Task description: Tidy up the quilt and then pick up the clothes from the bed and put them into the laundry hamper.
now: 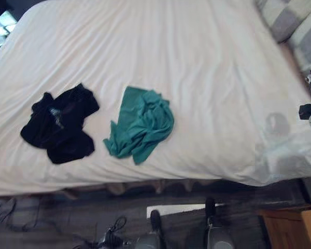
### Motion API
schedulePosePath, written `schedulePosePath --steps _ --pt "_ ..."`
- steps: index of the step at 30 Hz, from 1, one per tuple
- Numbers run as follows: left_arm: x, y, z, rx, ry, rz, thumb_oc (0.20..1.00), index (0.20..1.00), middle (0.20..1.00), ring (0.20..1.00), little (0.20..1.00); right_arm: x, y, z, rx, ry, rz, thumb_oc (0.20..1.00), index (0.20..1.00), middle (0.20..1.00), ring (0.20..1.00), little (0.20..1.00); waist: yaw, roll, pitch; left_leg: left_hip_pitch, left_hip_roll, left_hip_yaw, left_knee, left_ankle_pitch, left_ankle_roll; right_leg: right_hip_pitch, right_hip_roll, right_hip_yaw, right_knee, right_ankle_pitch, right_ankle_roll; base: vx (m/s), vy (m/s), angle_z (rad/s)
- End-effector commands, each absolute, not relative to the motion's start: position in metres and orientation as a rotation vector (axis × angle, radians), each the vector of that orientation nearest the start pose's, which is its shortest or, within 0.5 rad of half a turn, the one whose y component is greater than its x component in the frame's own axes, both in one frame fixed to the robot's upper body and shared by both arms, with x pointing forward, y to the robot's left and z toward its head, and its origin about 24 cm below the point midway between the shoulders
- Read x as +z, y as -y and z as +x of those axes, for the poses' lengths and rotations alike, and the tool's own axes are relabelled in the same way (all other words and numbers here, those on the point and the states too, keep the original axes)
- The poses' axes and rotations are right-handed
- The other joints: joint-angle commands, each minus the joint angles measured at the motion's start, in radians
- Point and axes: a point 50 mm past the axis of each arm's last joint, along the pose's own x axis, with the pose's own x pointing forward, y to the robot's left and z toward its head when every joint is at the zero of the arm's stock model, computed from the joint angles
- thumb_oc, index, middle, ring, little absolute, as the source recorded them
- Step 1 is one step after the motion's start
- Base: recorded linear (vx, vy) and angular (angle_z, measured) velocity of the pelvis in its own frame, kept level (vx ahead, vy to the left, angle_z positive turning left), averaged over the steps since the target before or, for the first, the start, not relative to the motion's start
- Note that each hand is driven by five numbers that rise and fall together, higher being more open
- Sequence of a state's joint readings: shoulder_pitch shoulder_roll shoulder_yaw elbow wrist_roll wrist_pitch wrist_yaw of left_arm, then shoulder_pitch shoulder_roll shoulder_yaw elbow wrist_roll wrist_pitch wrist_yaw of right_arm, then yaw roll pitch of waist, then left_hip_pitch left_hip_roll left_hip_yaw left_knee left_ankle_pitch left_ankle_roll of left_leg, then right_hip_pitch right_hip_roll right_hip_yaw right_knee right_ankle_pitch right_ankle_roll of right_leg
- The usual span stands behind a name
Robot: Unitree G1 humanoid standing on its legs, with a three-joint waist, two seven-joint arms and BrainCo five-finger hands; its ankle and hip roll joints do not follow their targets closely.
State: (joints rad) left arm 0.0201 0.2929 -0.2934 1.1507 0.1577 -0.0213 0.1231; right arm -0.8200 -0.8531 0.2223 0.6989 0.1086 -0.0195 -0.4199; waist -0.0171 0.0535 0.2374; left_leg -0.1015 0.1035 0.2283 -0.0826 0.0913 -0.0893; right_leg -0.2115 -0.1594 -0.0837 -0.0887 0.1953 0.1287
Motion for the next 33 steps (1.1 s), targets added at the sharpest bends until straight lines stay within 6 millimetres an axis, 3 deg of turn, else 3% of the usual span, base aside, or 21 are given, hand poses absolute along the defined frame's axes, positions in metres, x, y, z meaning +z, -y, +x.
schedulePosePath --steps 1,4,6,7,8,11,12,13,14,15,16,17,18,20,22,26,27,28,29,31,33 --pt "-0.144 -0.253 0.127 -0.062 -1.068 0.678 1.0 1.0 1.0 1.0 1.0 0.266 0.31 0.363 -0.533 0.387 -0.589 0.2 0.2 0.2 0.2 0.2 0.012 -0.003 0.076 0.037 0.003 -0.026 -0.003 -0.066 -0.032 0.002 -0.02 0.005 0.092 -0.17 0.045 -0.05 0.007 -0.14" --pt "-0.143 -0.25 0.132 -0.065 -1.057 0.689 1.0 1.0 1.0 1.0 1.0 0.232 0.299 0.371 -0.478 0.297 -0.554 0.2 0.2 0.2 0.2 0.2 0.014 0.013 0.103 0.011 0.005 -0.021 0.006 -0.061 -0.032 -0.032 -0.02 0.008 0.12 -0.175 0.043 -0.05 -0.004 0.05" --pt "-0.142 -0.249 0.136 -0.049 -1.049 0.687 1.0 1.0 1.0 1.0 1.0 0.192 0.297 0.37 -0.466 0.19 -0.514 0.2 0.2 0.2 0.2 0.2 0.007 0.019 0.122 0.002 0.008 -0.021 0.018 -0.063 -0.028 -0.052 -0.018 0.011 0.153 -0.186 0.041 -0.06 -0.001 -0.06" --pt "-0.141 -0.25 0.14 -0.023 -1.041 0.679 1.0 1.0 1.0 1.0 1.0 0.134 0.301 0.357 -0.472 0.038 -0.464 0.2 0.2 0.2 0.2 0.2 -0.004 0.017 0.136 -0.009 0.011 -0.021 0.04 -0.073 -0.025 -0.069 -0.017 0.016 0.187 -0.198 0.039 -0.05 -0.004 -0.05" --pt "-0.141 -0.25 0.14 -0.023 -1.042 0.681 1.0 1.0 1.0 1.0 1.0 0.134 0.301 0.356 -0.472 0.036 -0.463 0.2 0.2 0.2 0.2 0.2 -0.002 0.016 0.134 -0.01 0.011 -0.021 0.042 -0.074 -0.024 -0.071 -0.018 0.016 0.188 -0.198 0.039 -0.05 0.003 -0.02" --pt "-0.138 -0.253 0.147 0.028 -1.028 0.663 1.0 1.0 1.0 1.0 1.0 0.054 0.313 0.313 -0.533 -0.177 -0.368 0.2 0.2 0.2 0.2 0.2 -0.025 0.008 0.15 -0.018 0.015 -0.025 0.086 -0.099 -0.019 -0.077 -0.019 0.017 0.22 -0.215 0.039 -0.02 0.009 0.01" --pt "-0.137 -0.257 0.146 0.057 -1.032 0.65 1.0 1.0 1.0 1.0 1.0 0.012 0.324 0.276 -0.582 -0.308 -0.336 0.2 0.2 0.2 0.2 0.2 -0.047 -0.002 0.155 -0.015 0.017 -0.028 0.114 -0.121 -0.016 -0.071 -0.02 0.017 0.232 -0.227 0.041 -0.04 0.008 0.05" --pt "-0.137 -0.257 0.146 0.057 -1.032 0.651 1.0 1.0 1.0 1.0 1.0 0.012 0.323 0.276 -0.582 -0.308 -0.336 0.2 0.2 0.2 0.2 0.2 -0.046 -0.003 0.153 -0.018 0.017 -0.027 0.114 -0.118 -0.016 -0.073 -0.02 0.018 0.23 -0.223 0.041 -0.01 0.018 0.13" --pt "-0.136 -0.259 0.145 0.065 -1.037 0.653 1.0 1.0 1.0 1.0 1.0 -0.003 0.329 0.258 -0.626 -0.357 -0.301 0.2 0.2 0.2 0.2 0.2 -0.059 -0.012 0.154 -0.014 0.016 -0.024 0.125 -0.13 -0.014 -0.069 -0.021 0.021 0.232 -0.226 0.042 0.01 0.05 0.05" --pt "-0.138 -0.261 0.139 0.072 -1.059 0.655 1.0 1.0 1.0 1.0 1.0 -0.032 0.339 0.221 -0.739 -0.458 -0.217 0.2 0.2 0.2 0.2 0.2 -0.087 -0.028 0.153 0.006 0.014 -0.014 0.141 -0.155 -0.01 -0.057 -0.021 0.029 0.24 -0.227 0.046 0.01 0.05 0.0" --pt "-0.138 -0.261 0.139 0.072 -1.059 0.656 1.0 1.0 1.0 1.0 1.0 -0.032 0.339 0.22 -0.739 -0.458 -0.216 0.2 0.2 0.2 0.2 0.2 -0.085 -0.029 0.151 0.003 0.014 -0.013 0.14 -0.152 -0.009 -0.059 -0.021 0.03 0.237 -0.223 0.045 0.05 0.109 -0.13" --pt "-0.141 -0.263 0.13 0.074 -1.09 0.658 1.0 1.0 1.0 1.0 1.0 -0.057 0.344 0.184 -0.832 -0.564 -0.137 0.2 0.2 0.2 0.2 0.2 -0.111 -0.038 0.141 0.039 0.01 0.002 0.14 -0.175 -0.004 -0.041 -0.02 0.039 0.237 -0.224 0.049 0.06 0.121 -0.15" --pt "-0.143 -0.264 0.124 0.074 -1.111 0.656 1.0 1.0 1.0 1.0 1.0 -0.07 0.346 0.164 -0.873 -0.629 -0.107 0.2 0.2 0.2 0.2 0.2 -0.124 -0.043 0.132 0.064 0.005 0.013 0.133 -0.183 -0.001 -0.027 -0.019 0.044 0.233 -0.221 0.053 0.1 0.222 -0.39" --pt "-0.147 -0.264 0.11 0.071 -1.153 0.649 1.0 1.0 1.0 1.0 1.0 -0.111 0.334 0.101 -0.937 -0.879 -0.014 0.2 0.2 0.2 0.2 0.2 -0.155 -0.057 0.079 0.15 -0.012 0.044 0.088 -0.191 0.011 0.032 -0.021 0.058 0.197 -0.198 0.065 0.09 0.217 -0.69" --pt "-0.147 -0.263 0.111 0.068 -1.149 0.645 1.0 1.0 1.0 1.0 1.0 -0.132 0.317 0.073 -0.872 -1.066 -0.047 0.2 0.2 0.2 0.2 0.2 -0.162 -0.072 0.047 0.196 -0.023 0.05 0.049 -0.19 0.02 0.067 -0.027 0.065 0.163 -0.178 0.076 0.0 0.17 -0.56" --pt "-0.147 -0.256 0.12 0.043 -1.12 0.641 1.0 1.0 1.0 1.0 1.0 -0.142 0.301 0.071 -0.749 -1.17 -0.083 0.2 0.2 0.2 0.2 0.2 -0.145 -0.088 0.019 0.228 -0.049 0.047 0.007 -0.181 0.035 0.084 -0.044 0.061 0.15 -0.144 0.098 -0.07 0.124 -0.13" --pt "-0.147 -0.254 0.121 0.03 -1.118 0.643 1.0 1.0 1.0 1.0 1.0 -0.144 0.296 0.075 -0.71 -1.176 -0.09 1.0 1.0 1.0 1.0 1.0 -0.142 -0.093 0.017 0.233 -0.056 0.042 -0.002 -0.177 0.04 0.077 -0.05 0.066 0.162 -0.121 0.109 -0.14 0.113 0.1" --pt "-0.147 -0.251 0.124 0.016 -1.109 0.641 1.0 1.0 1.0 1.0 1.0 -0.144 0.287 0.091 -0.602 -1.16 -0.136 1.0 1.0 1.0 1.0 1.0 -0.128 -0.093 0.022 0.222 -0.057 0.031 -0.005 -0.165 0.042 0.061 -0.04 0.065 0.21 -0.112 0.118 -0.11 0.066 0.16" --pt "-0.147 -0.251 0.124 0.016 -1.108 0.64 1.0 1.0 1.0 1.0 1.0 -0.144 0.287 0.091 -0.601 -1.159 -0.137 1.0 1.0 1.0 1.0 1.0 -0.129 -0.094 0.022 0.222 -0.057 0.03 -0.005 -0.165 0.042 0.059 -0.041 0.065 0.214 -0.114 0.118 -0.21 0.098 0.24" --pt "-0.145 -0.255 0.127 0.019 -1.097 0.641 1.0 1.0 1.0 1.0 1.0 -0.145 0.271 0.11 -0.456 -1.118 -0.2 1.0 1.0 1.0 1.0 1.0 -0.111 -0.067 0.028 0.197 -0.048 0.009 -0.005 -0.141 0.05 0.045 0.042 0.056 0.381 -0.22 0.078 -0.13 0.075 0.31" --pt "-0.144 -0.256 0.127 0.028 -1.095 0.632 1.0 1.0 1.0 1.0 1.0 -0.143 0.264 0.122 -0.388 -1.093 -0.236 1.0 1.0 1.0 1.0 1.0 -0.094 -0.073 0.033 0.192 -0.057 -0.002 0.0 -0.135 0.049 0.08 0.046 0.022 0.339 -0.249 0.061 0.0 -0.025 0.25"
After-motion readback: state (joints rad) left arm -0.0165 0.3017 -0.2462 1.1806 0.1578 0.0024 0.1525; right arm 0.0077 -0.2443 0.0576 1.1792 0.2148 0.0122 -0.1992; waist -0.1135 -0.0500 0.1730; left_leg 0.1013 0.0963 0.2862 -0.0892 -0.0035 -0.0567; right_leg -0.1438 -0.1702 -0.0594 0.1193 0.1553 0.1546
